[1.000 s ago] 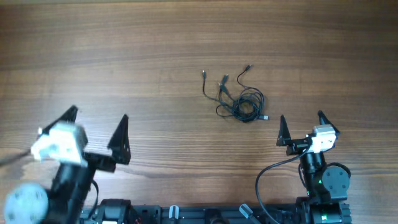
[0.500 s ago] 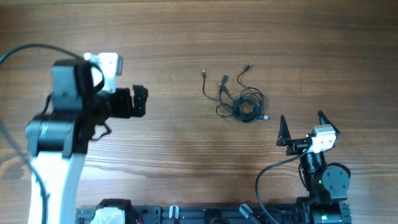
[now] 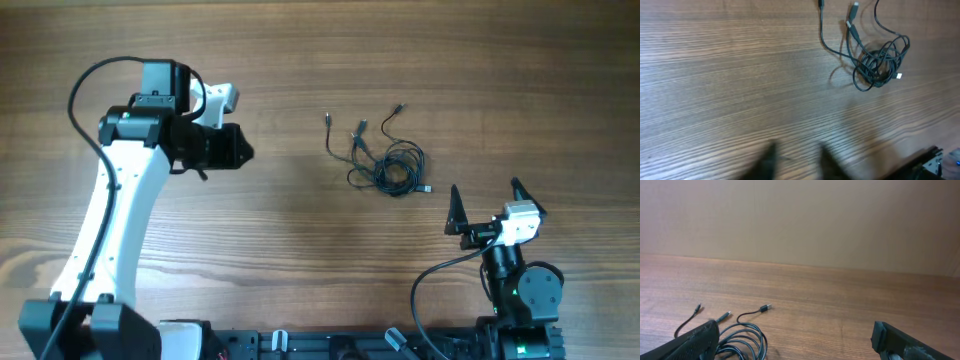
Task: Untangle cables
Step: 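Raise the left arm and move its gripper toward the black cable bundle, then lower the left gripper onto a black cable near its USB plug and close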
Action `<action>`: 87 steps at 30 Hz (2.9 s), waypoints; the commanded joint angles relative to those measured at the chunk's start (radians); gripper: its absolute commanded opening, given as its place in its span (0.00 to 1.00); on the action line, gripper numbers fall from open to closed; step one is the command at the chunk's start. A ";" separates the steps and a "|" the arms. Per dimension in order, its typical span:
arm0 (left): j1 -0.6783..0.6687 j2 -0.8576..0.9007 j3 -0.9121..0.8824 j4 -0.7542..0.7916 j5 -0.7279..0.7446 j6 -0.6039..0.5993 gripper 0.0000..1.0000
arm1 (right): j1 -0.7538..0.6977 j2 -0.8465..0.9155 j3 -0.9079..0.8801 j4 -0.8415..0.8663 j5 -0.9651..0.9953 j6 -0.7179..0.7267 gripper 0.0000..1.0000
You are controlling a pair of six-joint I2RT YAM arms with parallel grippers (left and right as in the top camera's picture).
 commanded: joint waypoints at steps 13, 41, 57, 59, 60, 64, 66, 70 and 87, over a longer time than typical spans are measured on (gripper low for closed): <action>-0.005 0.041 -0.014 0.162 -0.087 -0.257 0.08 | 0.005 -0.012 -0.002 0.003 -0.009 0.017 1.00; -0.376 0.376 -0.052 0.561 -0.088 -0.445 0.84 | 0.005 -0.012 -0.002 0.003 -0.009 0.016 1.00; -0.426 0.494 -0.054 0.613 -0.132 -0.515 0.57 | 0.005 -0.012 -0.002 0.003 -0.009 0.016 1.00; -0.435 0.496 -0.054 0.612 -0.158 -0.515 0.47 | 0.005 -0.012 -0.002 0.003 -0.009 0.016 1.00; -0.440 0.496 -0.054 0.609 -0.182 -0.515 0.38 | 0.005 -0.012 -0.002 0.003 -0.009 0.016 1.00; -0.462 0.496 -0.054 0.595 -0.306 -0.516 0.18 | 0.005 -0.012 -0.002 0.003 -0.009 0.016 1.00; -0.469 0.496 -0.054 0.588 -0.344 -0.516 0.12 | 0.005 -0.012 -0.002 0.003 -0.009 0.016 1.00; -0.471 0.496 -0.054 0.578 -0.403 -0.516 0.09 | 0.005 -0.012 -0.002 0.003 -0.009 0.016 1.00; -0.470 0.616 -0.054 0.579 -0.505 -0.606 0.56 | 0.005 -0.012 -0.002 0.003 -0.009 0.016 1.00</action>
